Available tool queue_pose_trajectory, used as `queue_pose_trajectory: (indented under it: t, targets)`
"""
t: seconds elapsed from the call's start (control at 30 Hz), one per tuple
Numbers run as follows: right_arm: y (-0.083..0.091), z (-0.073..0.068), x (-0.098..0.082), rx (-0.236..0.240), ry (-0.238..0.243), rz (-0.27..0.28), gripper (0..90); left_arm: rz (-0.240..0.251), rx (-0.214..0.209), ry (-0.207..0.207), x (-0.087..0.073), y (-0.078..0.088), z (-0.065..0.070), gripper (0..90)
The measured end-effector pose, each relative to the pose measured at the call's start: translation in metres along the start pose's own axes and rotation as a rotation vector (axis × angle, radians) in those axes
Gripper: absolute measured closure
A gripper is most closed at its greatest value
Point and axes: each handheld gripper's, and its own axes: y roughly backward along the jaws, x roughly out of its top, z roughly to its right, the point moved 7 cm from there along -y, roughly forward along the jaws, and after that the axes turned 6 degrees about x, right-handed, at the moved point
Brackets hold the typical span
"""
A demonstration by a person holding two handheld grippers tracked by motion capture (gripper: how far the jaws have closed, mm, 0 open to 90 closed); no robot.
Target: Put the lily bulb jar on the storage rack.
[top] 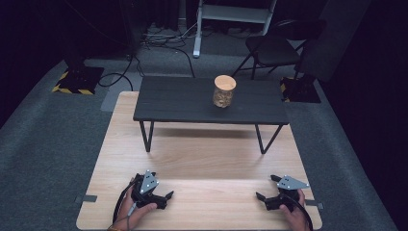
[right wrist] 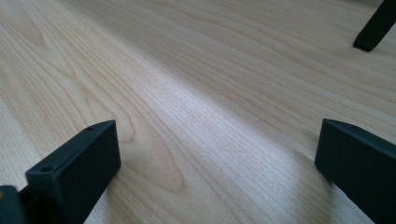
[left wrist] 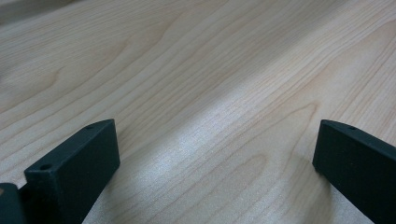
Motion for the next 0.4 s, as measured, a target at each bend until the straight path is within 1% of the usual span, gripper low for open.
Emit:
queue_pose_trajectory:
  t: [0.4]
  targets:
    - [0.0, 0.0, 0.0, 0.0, -0.001, 0.0, 0.0, 0.002, 0.002, 0.004, -0.0004, 0.0002, 0.0003, 0.5]
